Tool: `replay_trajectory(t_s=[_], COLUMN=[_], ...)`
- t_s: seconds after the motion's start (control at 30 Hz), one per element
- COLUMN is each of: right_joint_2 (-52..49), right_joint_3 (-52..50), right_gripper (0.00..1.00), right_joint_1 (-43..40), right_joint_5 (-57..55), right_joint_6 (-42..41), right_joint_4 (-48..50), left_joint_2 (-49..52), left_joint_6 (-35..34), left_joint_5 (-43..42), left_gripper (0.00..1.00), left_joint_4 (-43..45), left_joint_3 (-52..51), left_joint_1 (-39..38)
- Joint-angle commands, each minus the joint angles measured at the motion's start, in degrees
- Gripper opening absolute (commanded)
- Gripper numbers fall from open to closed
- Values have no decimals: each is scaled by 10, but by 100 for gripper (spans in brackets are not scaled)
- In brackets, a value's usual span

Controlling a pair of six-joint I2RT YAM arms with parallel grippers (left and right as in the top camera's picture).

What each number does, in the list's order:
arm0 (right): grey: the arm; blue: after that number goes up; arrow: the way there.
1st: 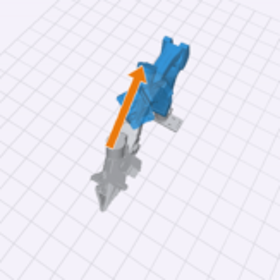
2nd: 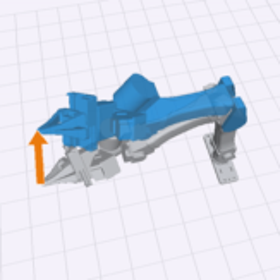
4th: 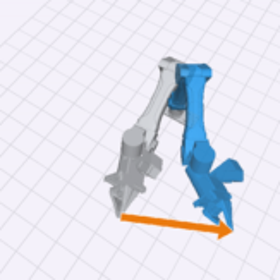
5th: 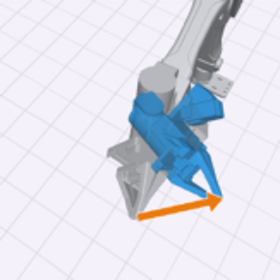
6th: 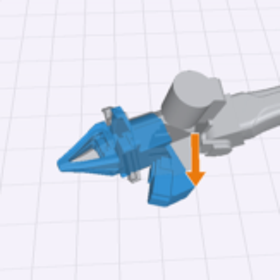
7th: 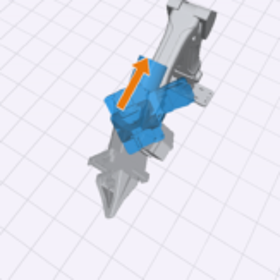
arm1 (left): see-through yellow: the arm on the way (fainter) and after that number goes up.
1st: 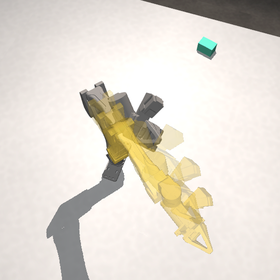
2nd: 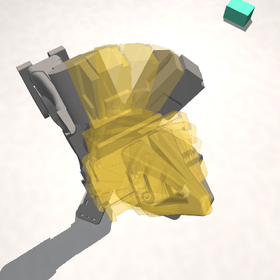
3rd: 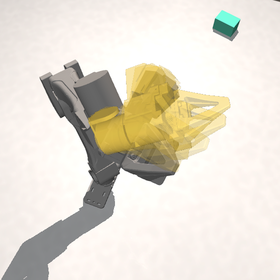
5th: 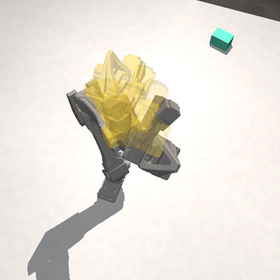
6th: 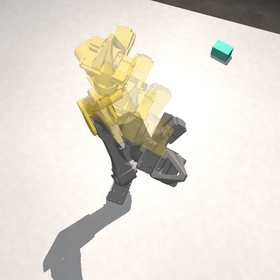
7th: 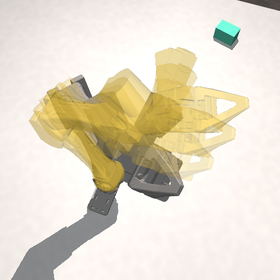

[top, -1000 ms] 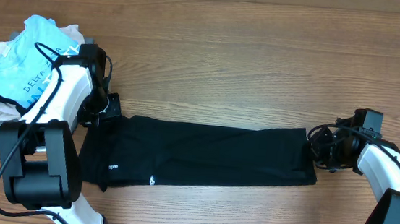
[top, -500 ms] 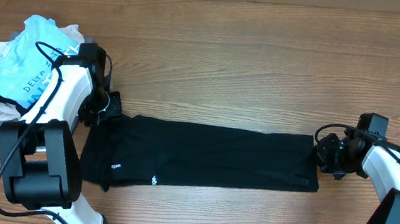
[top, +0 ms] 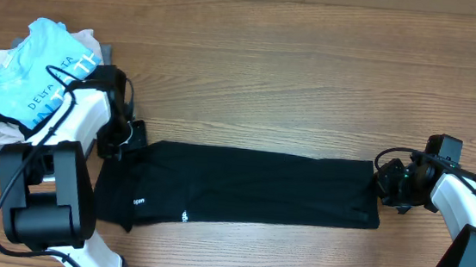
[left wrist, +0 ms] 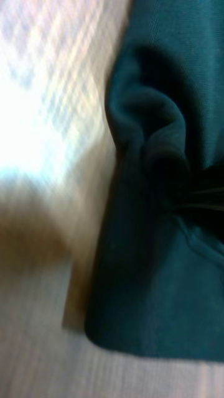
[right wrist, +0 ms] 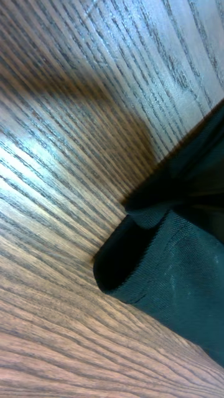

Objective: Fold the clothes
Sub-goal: 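Pull the strip's ends apart with both grippers to straighten it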

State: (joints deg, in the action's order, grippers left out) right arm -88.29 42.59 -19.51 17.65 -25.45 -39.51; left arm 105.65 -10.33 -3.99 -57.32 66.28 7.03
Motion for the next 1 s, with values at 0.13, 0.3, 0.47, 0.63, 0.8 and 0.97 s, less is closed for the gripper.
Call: replay_trajectory(t_s=[0.13, 0.3, 0.47, 0.63, 0.8, 0.97], right_joint_2=[4, 5, 12, 15, 15, 15], right_joint_3=[10, 13, 34, 35, 34, 17], right_gripper=[5, 26, 31, 28, 27, 27], right_joint_1=[-5, -5, -5, 2, 45, 95], right_joint_5=[-11, 41, 91, 163, 117, 51], right_joint_6=[-3, 52, 71, 104, 105, 78], right_joint_4=[22, 50, 40, 25, 17, 40], left_joint_2=[-26, -26, -26, -26, -26, -26], left_joint_6=[15, 29, 32, 44, 45, 44], left_joint_5=[15, -7, -13, -36, -36, -36], left_gripper=[4, 6, 11, 25, 32, 33], left_joint_4=[-18, -18, -27, -34, -31, -32], left_joint_3=[59, 75, 75, 75, 74, 74], left_joint_1=[64, 69, 68, 68, 68, 68])
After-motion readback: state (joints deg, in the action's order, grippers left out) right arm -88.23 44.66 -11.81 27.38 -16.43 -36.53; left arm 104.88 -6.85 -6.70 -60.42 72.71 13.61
